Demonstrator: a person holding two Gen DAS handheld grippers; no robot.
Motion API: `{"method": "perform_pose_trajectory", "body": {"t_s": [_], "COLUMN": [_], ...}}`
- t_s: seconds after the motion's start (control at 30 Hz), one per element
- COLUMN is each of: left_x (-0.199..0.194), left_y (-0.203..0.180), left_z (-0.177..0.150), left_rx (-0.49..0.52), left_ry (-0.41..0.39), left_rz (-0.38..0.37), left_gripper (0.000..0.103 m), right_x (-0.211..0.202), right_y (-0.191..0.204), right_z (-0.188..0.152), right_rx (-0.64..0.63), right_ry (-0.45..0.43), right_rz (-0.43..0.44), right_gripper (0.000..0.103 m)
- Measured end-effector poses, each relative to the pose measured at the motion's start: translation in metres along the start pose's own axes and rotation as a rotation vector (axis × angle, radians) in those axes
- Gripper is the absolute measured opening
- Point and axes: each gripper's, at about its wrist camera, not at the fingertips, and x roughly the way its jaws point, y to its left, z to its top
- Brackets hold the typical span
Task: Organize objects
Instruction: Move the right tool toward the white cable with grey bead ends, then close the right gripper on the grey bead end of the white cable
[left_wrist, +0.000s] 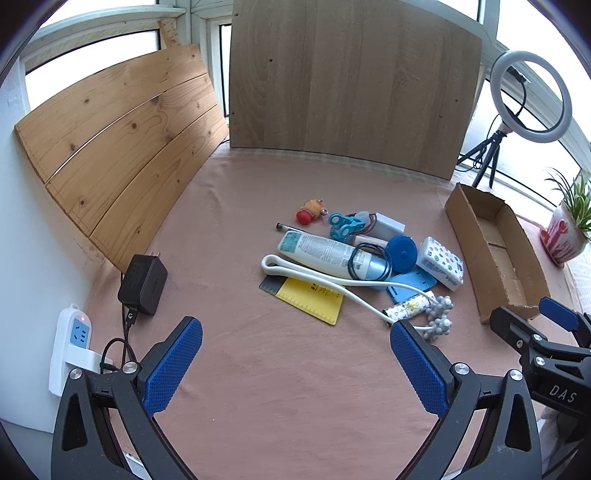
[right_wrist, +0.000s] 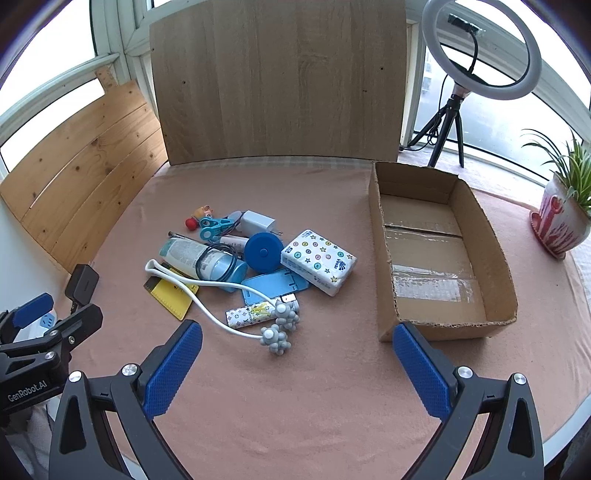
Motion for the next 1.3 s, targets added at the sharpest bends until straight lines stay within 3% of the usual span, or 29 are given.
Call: {"method": "perform_pose_trajectory", "body": {"t_s": [0.27,0.47,0.77,0.87,1.17,1.3], "left_x": [0.013,0.023,0.035,0.040,0.045,0.047], "left_y": [0.013,0.020,0.031,0.033,0.035,0.035], "left_z": [-0.002,-0.005,-0.014,-0.014,-0.018,-0.021], "left_rx": [-0.028,-0.048,-0.069,-0.074,-0.083,-0.090], "left_ry": [0.035,0.058,0.082,0.090,0.086,0.090], "left_rz": [0.009,0.017,0.034,0.040,0.015,0.009], "left_gripper": [0.103,0.103,0.103,0.103,0.103,0.102], "right_x": [0.015,0.045,0.086,0.099,0.129,0.132], "right_y": [-0.002,-0.004,-0.009,-0.005,0.006,0.003], "right_z": [0.011,0.023,0.028,0.029,0.025,0.016], "right_rx": [-0.018,-0.019,-0.014,-0.027,-0.048,-0.007], "right_ry": [0.024,0.109,0.211,0.245,0.359,0.401], "right_rz": [0.047,0.109,0.120,0.128,0.157,0.197], "right_gripper": [0.095,0.077,0.074,0.064,0.045,0.044]}}
